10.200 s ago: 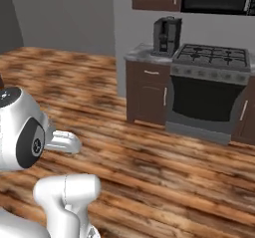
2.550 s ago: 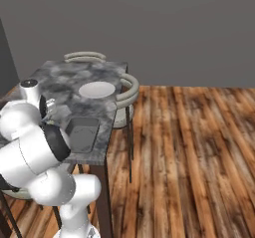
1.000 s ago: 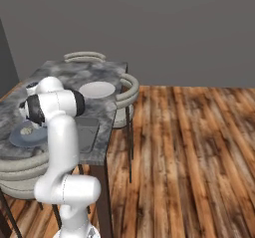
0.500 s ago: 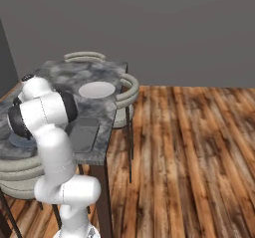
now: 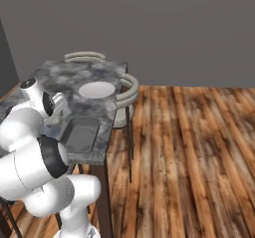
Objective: Place two dumplings into each of the tupperware containers and then place the containers in the fridge.
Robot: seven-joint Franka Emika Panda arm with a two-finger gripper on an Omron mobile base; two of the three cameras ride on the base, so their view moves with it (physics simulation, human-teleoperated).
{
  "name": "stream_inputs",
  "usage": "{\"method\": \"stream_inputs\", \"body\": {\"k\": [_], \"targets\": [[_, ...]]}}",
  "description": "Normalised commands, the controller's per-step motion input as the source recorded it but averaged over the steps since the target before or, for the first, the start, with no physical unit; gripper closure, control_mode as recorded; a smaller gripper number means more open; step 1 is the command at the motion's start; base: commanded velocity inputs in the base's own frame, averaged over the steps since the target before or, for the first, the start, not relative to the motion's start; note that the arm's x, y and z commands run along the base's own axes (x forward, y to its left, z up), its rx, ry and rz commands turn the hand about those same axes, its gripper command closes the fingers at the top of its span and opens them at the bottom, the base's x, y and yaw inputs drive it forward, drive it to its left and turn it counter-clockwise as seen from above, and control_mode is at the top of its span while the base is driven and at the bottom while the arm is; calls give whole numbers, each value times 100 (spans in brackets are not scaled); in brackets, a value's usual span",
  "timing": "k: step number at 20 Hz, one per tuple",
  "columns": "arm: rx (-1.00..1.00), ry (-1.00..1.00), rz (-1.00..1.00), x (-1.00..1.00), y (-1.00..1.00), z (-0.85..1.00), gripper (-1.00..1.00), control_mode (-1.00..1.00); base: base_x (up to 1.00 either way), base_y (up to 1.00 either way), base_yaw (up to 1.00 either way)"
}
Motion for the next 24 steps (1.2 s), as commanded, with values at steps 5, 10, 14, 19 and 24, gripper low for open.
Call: {"method": "stream_inputs", "body": {"k": [5, 10, 14, 19, 24], "targets": [[0, 8, -6, -5, -45, 56, 100, -100, 0, 0, 0], [0, 7, -1, 25, -36, -32, 100, -100, 0, 0, 0], [0, 10, 0, 59, -4, -37, 100, -100, 0, 0, 0], [0, 10, 0, 57, -12, -33, 100, -100, 0, 0, 0], [-1, 10, 0, 46, -3, -52, 100, -100, 0, 0, 0]]}}
